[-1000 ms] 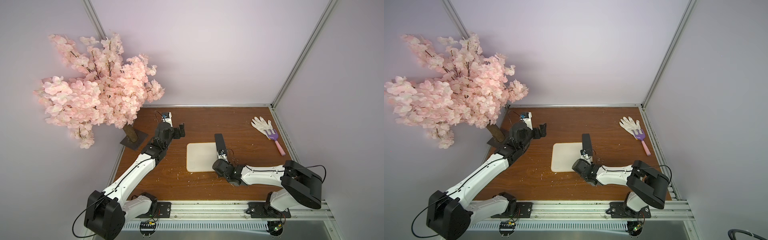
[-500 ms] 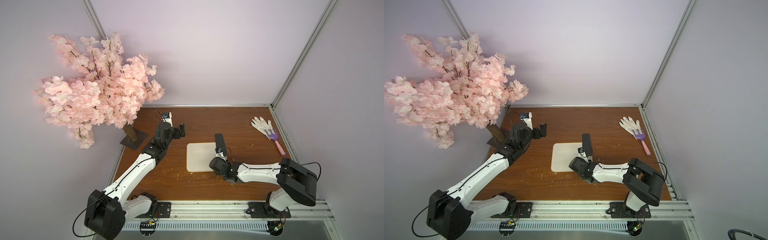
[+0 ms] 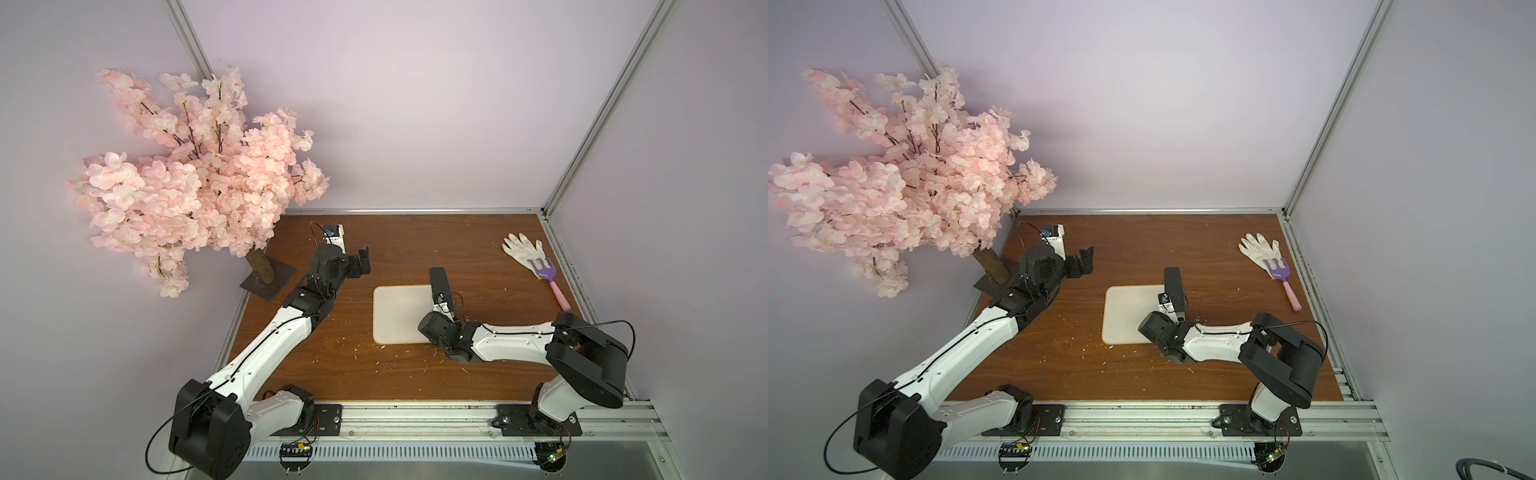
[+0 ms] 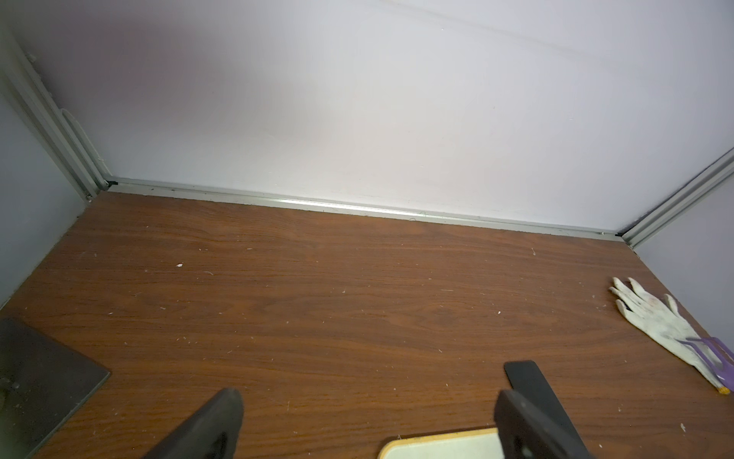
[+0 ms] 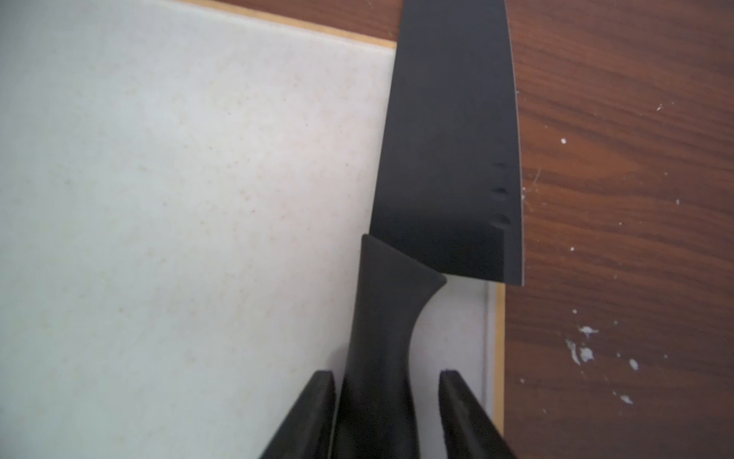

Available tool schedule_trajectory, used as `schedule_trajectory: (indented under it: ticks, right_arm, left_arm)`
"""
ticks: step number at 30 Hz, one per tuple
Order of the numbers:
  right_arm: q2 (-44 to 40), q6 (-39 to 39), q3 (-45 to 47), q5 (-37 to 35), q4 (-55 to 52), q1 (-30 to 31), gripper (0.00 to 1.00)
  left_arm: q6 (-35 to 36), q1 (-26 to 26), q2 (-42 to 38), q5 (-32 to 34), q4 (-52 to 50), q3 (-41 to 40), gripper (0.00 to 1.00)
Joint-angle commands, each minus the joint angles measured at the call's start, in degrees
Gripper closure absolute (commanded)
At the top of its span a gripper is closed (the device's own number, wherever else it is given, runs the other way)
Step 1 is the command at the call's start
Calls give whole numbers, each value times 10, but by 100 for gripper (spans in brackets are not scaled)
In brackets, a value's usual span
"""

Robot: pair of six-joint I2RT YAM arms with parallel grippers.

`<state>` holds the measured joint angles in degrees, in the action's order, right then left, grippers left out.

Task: Align the knife with the edge of the cutting board
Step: Adjust the knife at the edge of the cutting board.

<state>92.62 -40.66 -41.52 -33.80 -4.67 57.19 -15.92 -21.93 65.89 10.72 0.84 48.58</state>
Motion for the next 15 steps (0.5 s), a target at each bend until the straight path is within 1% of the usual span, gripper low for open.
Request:
schedule_trajectory:
  ticks: [1, 5, 8, 11, 12, 15]
  right_arm:
    - [4, -7, 12, -9, 24, -5, 58]
    - [6, -12, 24, -10, 43, -5, 67]
    - [2, -16, 34, -15, 53, -4, 78]
    - [-8, -19, 44, -32, 59, -4, 96]
    - [-12, -19, 47, -38, 61, -4, 100]
    - [-25, -16, 50, -56, 60, -3, 100]
  left_arm:
    - [9, -7, 2, 3, -8, 4, 0]
    - [10, -7, 3, 3, -8, 3, 0]
    - [9, -8, 5, 3, -8, 4, 0]
    - [9, -9, 6, 2, -8, 4, 0]
    - [9, -9, 5, 2, -8, 4, 0]
    - [9, -9, 6, 3, -8, 3, 0]
